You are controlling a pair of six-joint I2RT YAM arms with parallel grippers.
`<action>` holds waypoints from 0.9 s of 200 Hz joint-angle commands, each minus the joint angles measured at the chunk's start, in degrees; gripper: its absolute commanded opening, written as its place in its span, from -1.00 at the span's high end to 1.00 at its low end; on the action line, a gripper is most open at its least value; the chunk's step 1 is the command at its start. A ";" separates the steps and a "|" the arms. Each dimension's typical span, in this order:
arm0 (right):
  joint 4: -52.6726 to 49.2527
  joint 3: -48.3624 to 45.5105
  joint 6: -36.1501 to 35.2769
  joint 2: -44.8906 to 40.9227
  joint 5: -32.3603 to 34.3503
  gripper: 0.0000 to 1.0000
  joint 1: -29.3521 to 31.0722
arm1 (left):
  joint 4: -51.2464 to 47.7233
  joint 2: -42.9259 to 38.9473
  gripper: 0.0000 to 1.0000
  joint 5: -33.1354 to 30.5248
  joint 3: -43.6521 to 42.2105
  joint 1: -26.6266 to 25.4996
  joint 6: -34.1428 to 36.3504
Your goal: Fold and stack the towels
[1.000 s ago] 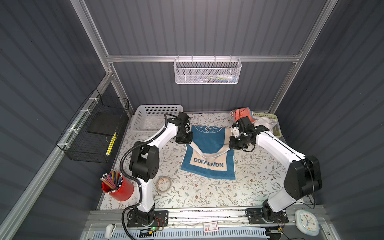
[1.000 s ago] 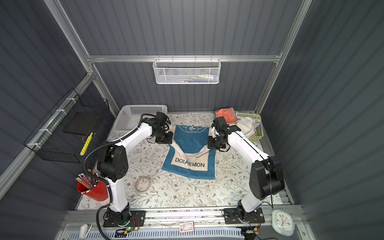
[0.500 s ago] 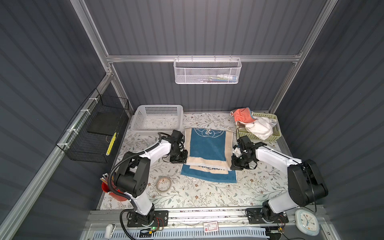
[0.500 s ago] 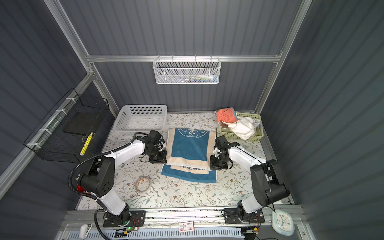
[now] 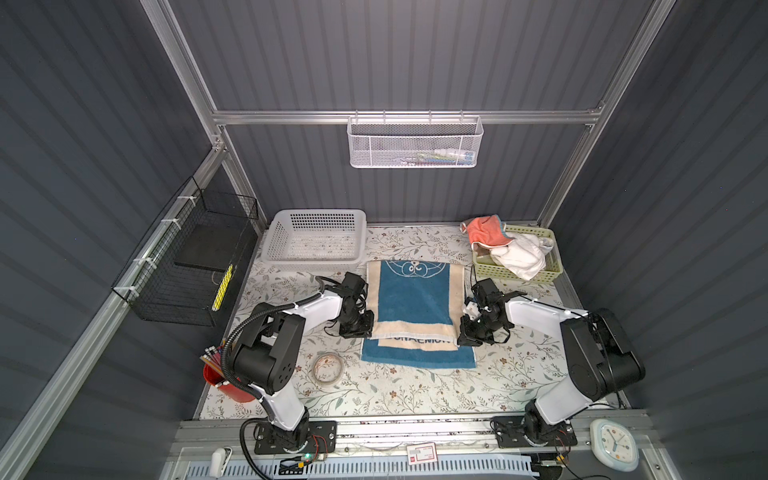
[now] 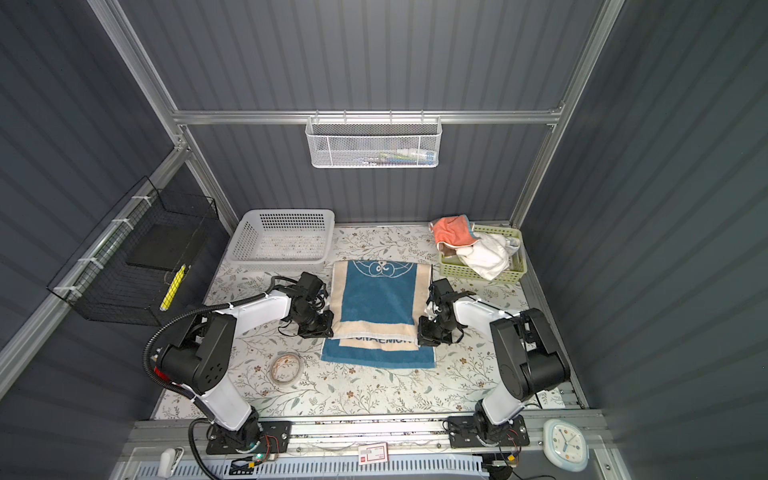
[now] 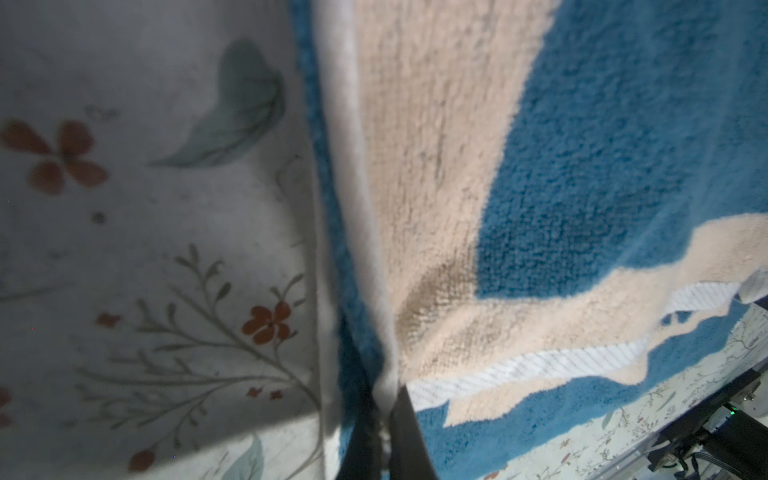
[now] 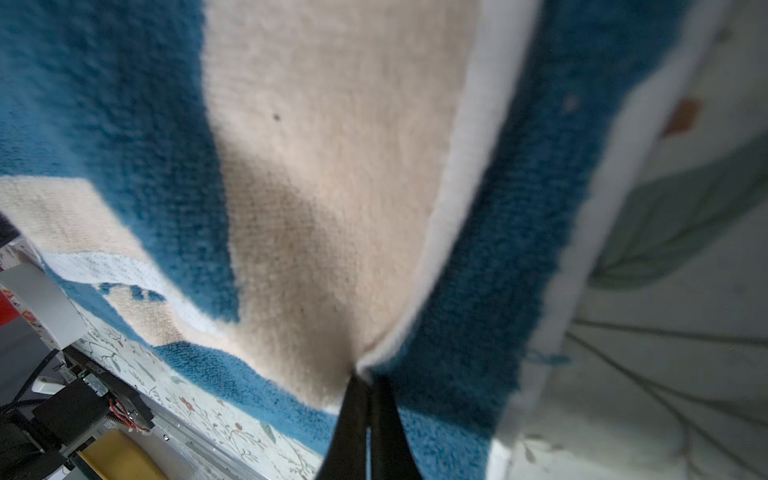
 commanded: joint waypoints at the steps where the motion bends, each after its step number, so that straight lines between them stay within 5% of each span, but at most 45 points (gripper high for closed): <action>1: -3.83 4.55 -1.35 -0.02 2.74 1.00 0.07 | -5.46 0.32 1.00 -3.24 4.62 -0.12 0.88; 64: -22.48 34.26 -9.72 -1.24 7.85 1.00 -4.56 | -19.58 3.15 1.00 -4.98 34.31 2.29 6.89; 90: -28.38 40.74 -10.68 -3.98 8.55 1.00 -4.79 | -23.51 1.29 1.00 -4.97 40.00 2.60 8.11; 117: -28.47 33.48 -8.76 -9.75 7.10 1.00 -4.79 | -22.29 -3.00 1.00 -1.49 32.52 2.60 6.42; 180: -13.11 2.77 -0.64 -15.26 -0.53 1.00 -3.91 | -3.79 -10.30 1.00 9.58 -1.97 0.14 -5.44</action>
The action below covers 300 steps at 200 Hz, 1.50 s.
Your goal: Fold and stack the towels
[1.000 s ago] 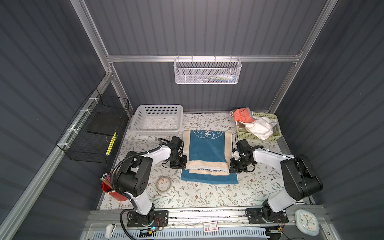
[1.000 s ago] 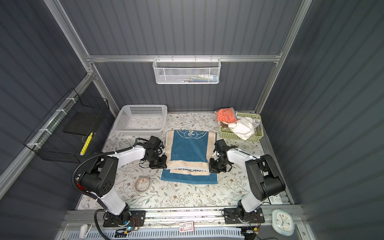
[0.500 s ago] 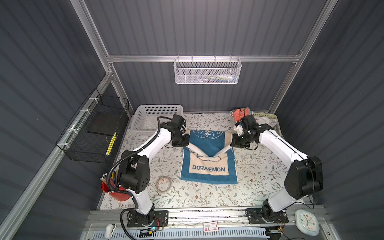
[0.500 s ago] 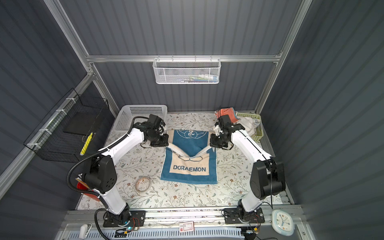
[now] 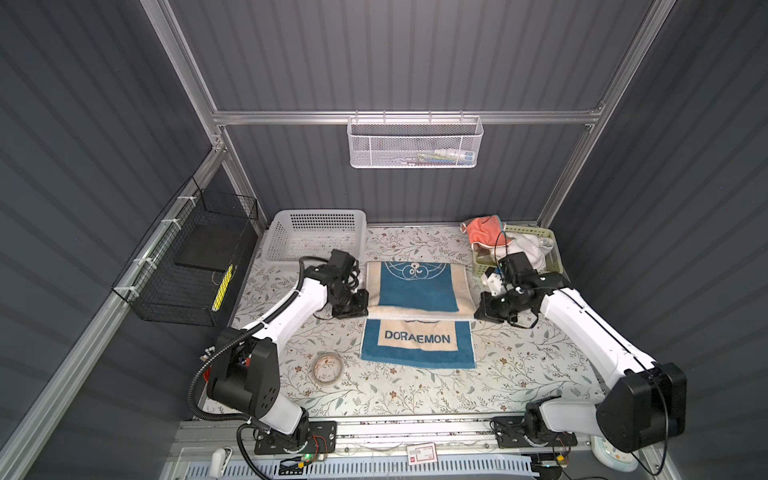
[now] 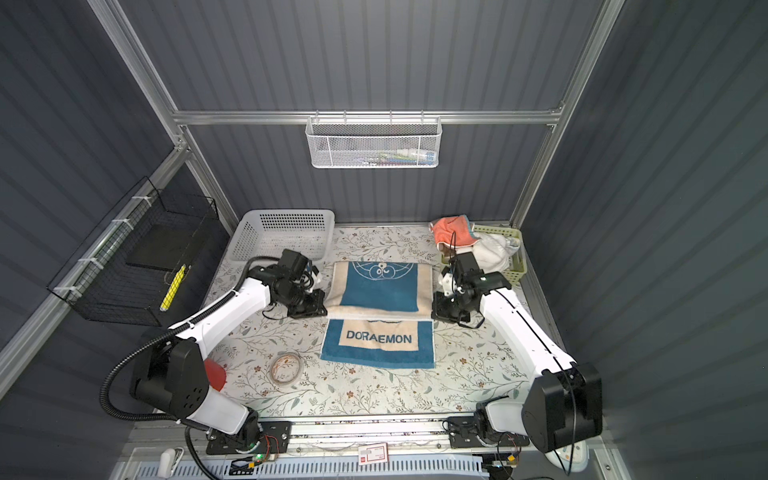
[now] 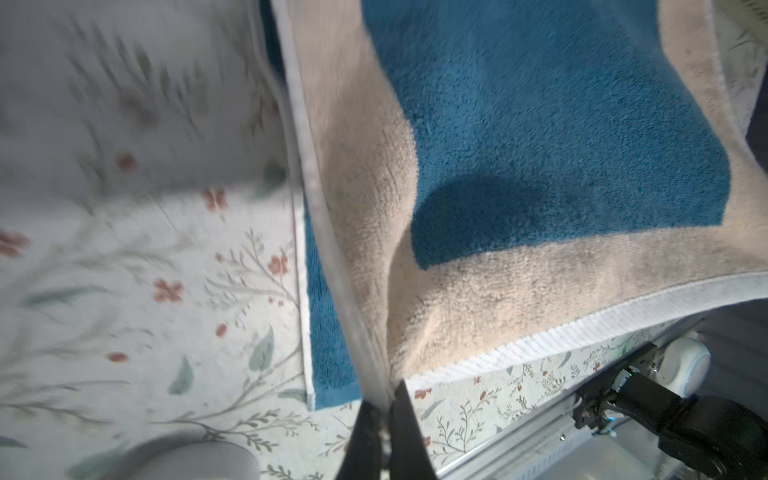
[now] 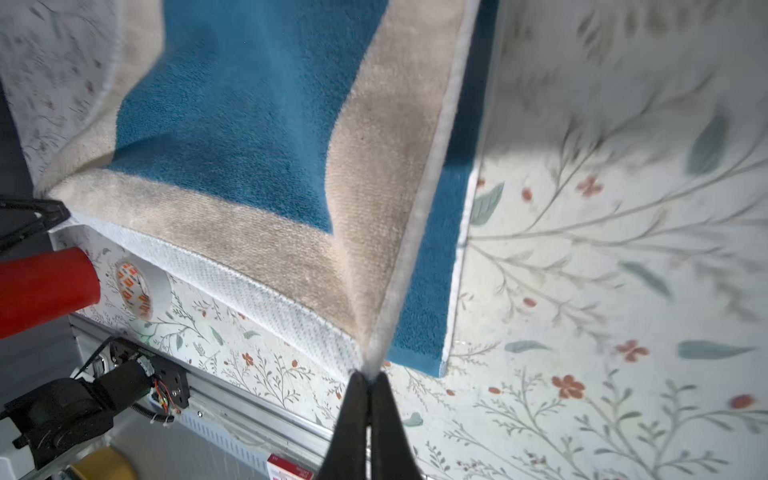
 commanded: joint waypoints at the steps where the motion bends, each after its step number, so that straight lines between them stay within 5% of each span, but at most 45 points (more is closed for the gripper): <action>1: 5.76 -6.79 3.34 1.29 -3.33 1.00 0.46 | 7.17 0.08 1.00 5.93 -6.68 -1.65 -5.39; 56: 8.40 -8.05 2.97 4.50 -3.83 1.00 0.55 | 4.55 1.53 1.00 2.35 -4.69 -2.17 -3.64; 119: -8.28 2.99 0.16 -5.32 1.07 1.00 0.46 | -8.40 -5.10 1.00 -5.74 5.48 -2.97 -2.08; 177: -7.80 -9.97 7.37 -16.83 -2.83 1.00 0.64 | -2.77 -13.09 1.00 -3.14 -8.65 -9.19 -12.19; 205: -1.77 -16.69 8.34 -12.35 -5.94 1.00 0.79 | 4.03 -11.46 1.00 -1.36 -16.70 -9.30 -13.85; 268: -0.23 -16.98 9.43 -5.94 -2.65 1.00 3.93 | 6.39 -6.71 1.00 -1.27 -18.83 -9.30 -12.59; 284: -0.93 -16.65 9.67 -5.17 -1.94 0.82 5.11 | 4.78 -6.48 1.00 -1.68 -18.50 -9.30 -11.96; 292: -1.53 -16.35 9.59 -4.93 -1.54 0.54 5.37 | 3.60 -6.62 1.00 -1.66 -17.99 -9.30 -11.71; 300: -2.27 -15.75 9.63 -5.10 -0.92 0.30 5.40 | 1.93 -7.16 0.73 -1.94 -17.05 -9.30 -11.27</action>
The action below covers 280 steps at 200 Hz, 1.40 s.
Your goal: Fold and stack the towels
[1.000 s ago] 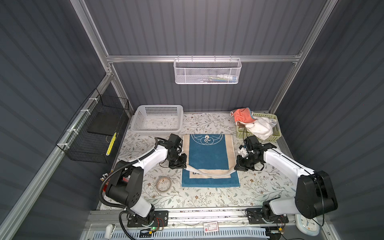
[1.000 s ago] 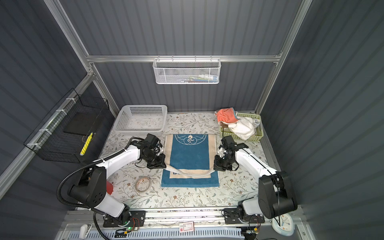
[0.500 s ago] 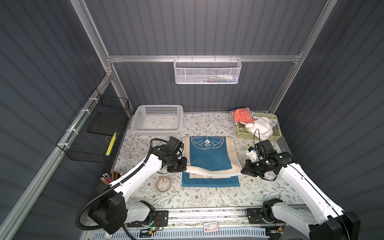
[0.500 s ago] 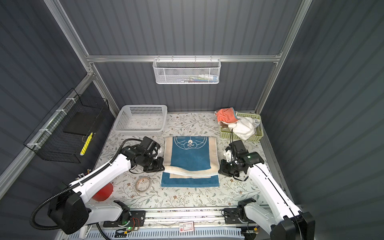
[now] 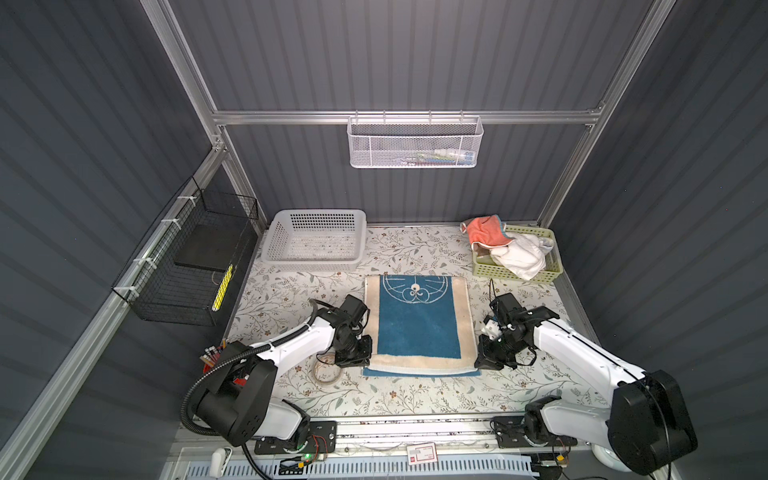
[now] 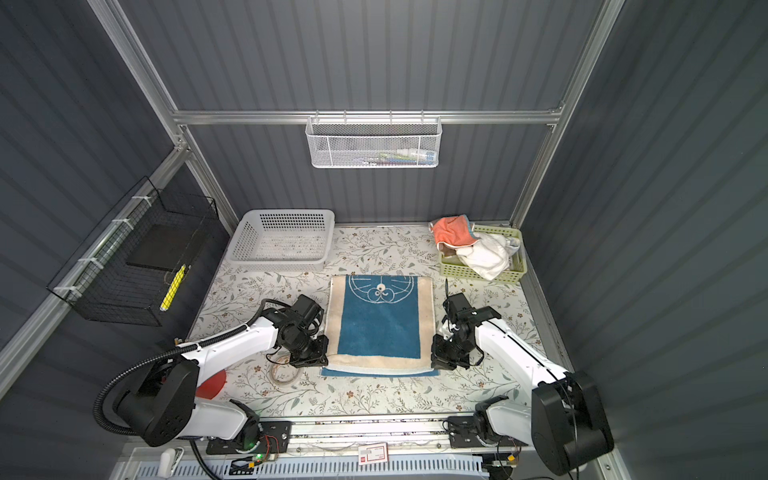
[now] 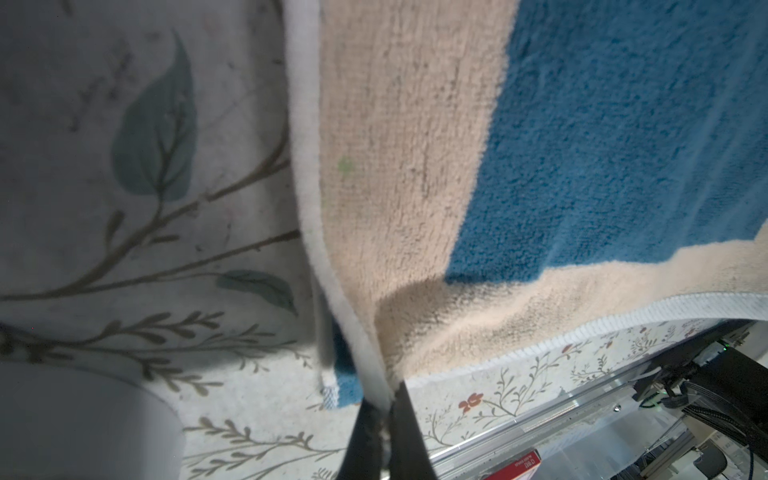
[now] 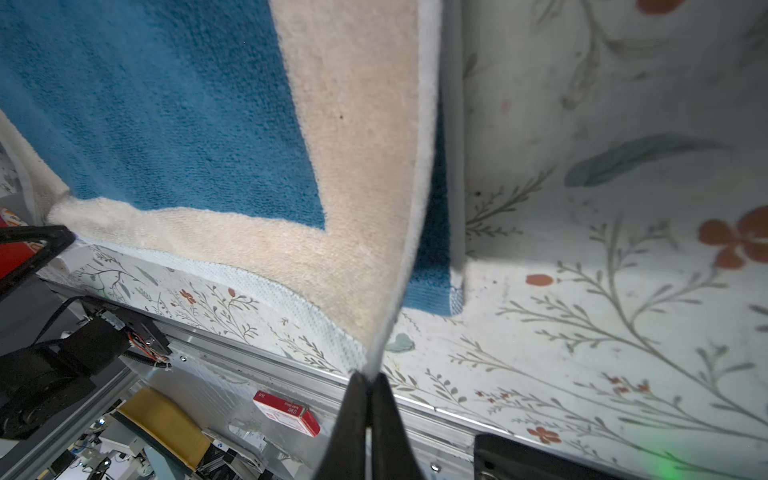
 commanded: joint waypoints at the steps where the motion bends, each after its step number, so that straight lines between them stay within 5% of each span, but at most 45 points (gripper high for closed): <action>1: -1.96 1.17 0.15 0.55 2.34 0.29 0.87 | -4.06 -0.28 0.69 0.10 1.33 0.17 0.75; 16: -3.55 3.01 0.34 -0.33 4.19 0.16 0.86 | -6.88 -2.49 0.08 -1.64 3.28 0.25 1.57; 29: -4.28 4.97 0.14 -0.88 7.21 0.15 0.85 | -7.63 -4.61 -0.06 -3.95 4.70 0.34 2.79; 61: -4.43 9.75 -2.04 3.17 9.54 0.19 0.95 | -5.84 -3.96 0.06 -6.29 6.98 0.43 3.70; 92: 0.58 11.71 -2.38 9.18 6.62 0.27 3.72 | 1.34 2.92 0.23 -2.13 7.16 0.10 2.79; 136: 8.79 5.52 -0.11 17.16 2.98 0.41 6.37 | 3.31 7.34 0.23 -2.57 5.26 -1.94 1.81; 168: 12.50 -2.86 7.31 13.33 2.75 0.56 12.13 | 2.09 4.75 0.34 -3.92 -1.09 -5.02 -3.11; 197: 11.87 -4.90 9.66 7.74 4.11 0.44 14.23 | -3.16 -2.69 0.36 -6.31 -3.93 -7.66 -6.87; 229: 2.56 8.06 1.20 9.66 13.58 0.29 12.51 | -11.23 -2.45 0.15 -14.31 7.85 -7.19 -0.66; 247: 1.13 15.40 -3.98 14.11 15.23 0.24 8.59 | -11.33 3.36 -0.04 -15.73 16.66 -4.60 4.46; 280: 4.58 27.62 -10.33 24.56 17.64 0.29 0.97 | -6.49 18.04 -0.10 -15.13 30.93 1.47 12.77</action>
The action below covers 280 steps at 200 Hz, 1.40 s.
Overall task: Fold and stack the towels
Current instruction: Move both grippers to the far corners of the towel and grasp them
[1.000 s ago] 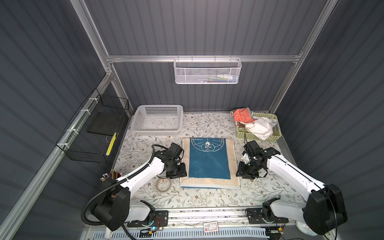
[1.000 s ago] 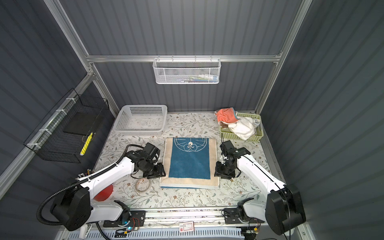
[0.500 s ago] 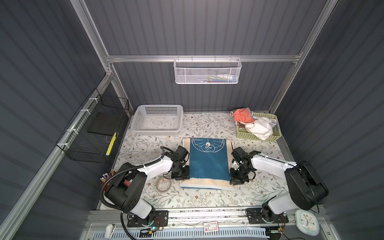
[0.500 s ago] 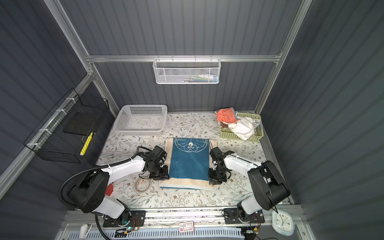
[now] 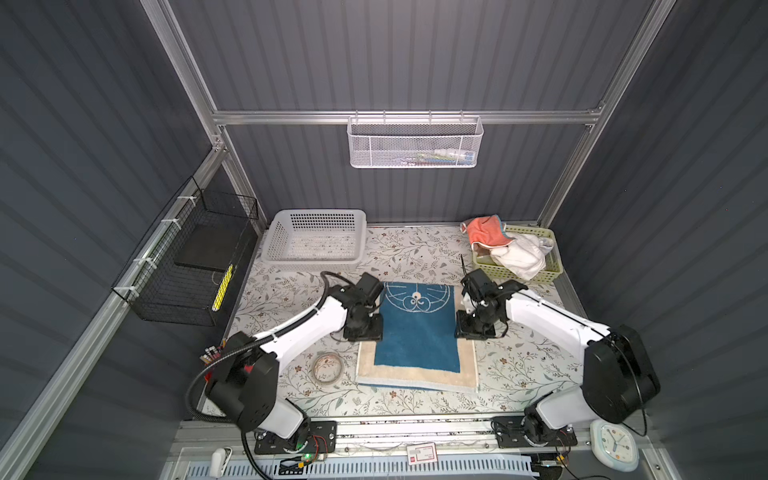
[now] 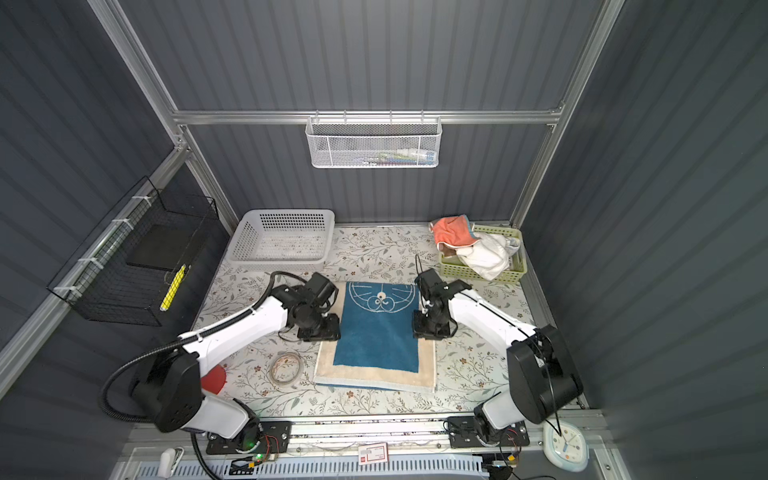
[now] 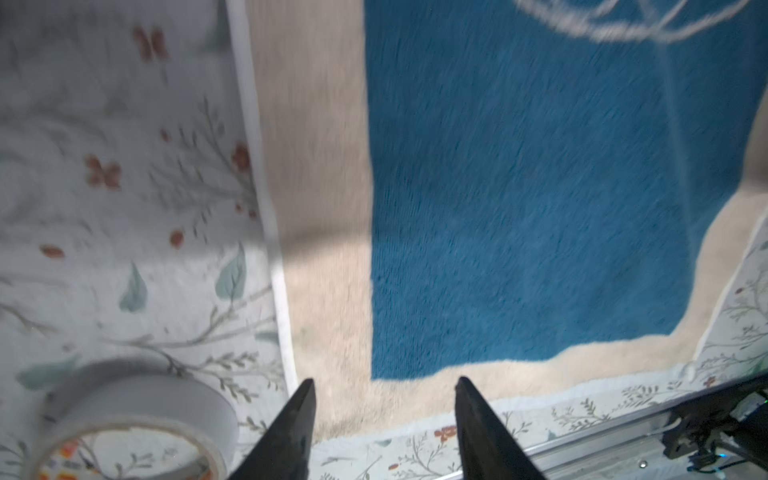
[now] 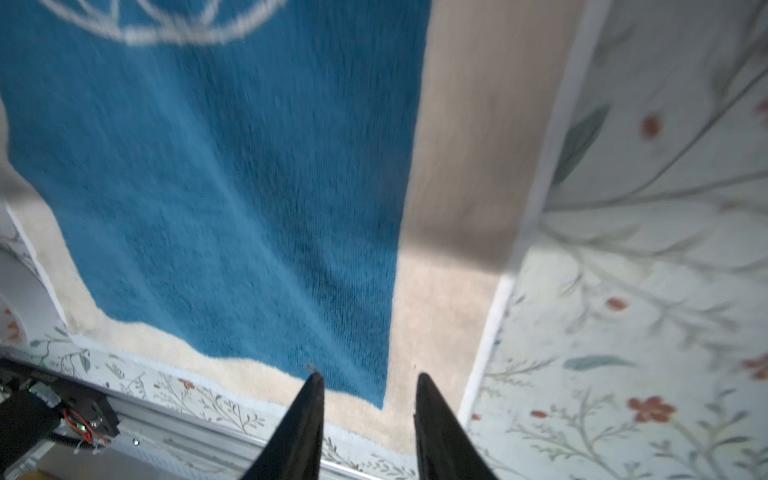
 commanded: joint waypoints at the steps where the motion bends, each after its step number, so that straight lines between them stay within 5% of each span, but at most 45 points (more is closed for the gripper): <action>1: -0.17 6.83 -7.03 6.91 4.37 0.30 -4.70 | 1.45 9.37 -0.10 -1.97 8.45 3.79 8.29; 61: 1.70 24.75 -10.74 23.45 11.79 0.23 -6.68 | -0.50 32.70 -0.21 -6.50 33.94 8.82 14.56; 140: 2.31 27.36 -12.66 31.43 16.73 -0.01 -7.48 | -0.13 37.18 -0.47 -6.08 35.32 12.21 16.56; 190: 4.46 28.16 -14.74 33.20 9.67 0.06 -8.71 | 5.24 36.86 -0.17 2.37 31.87 12.94 17.34; 221: 4.69 28.93 -15.43 32.93 5.70 0.45 -8.67 | 6.46 36.94 0.24 5.47 30.90 13.21 17.78; 249: 5.53 28.07 -15.50 30.99 5.97 0.83 -8.32 | 8.14 34.86 0.88 6.63 29.59 13.29 18.38; 280: 8.02 26.56 -16.93 26.05 5.14 1.00 -7.92 | 9.70 31.63 1.00 8.43 29.42 13.29 19.97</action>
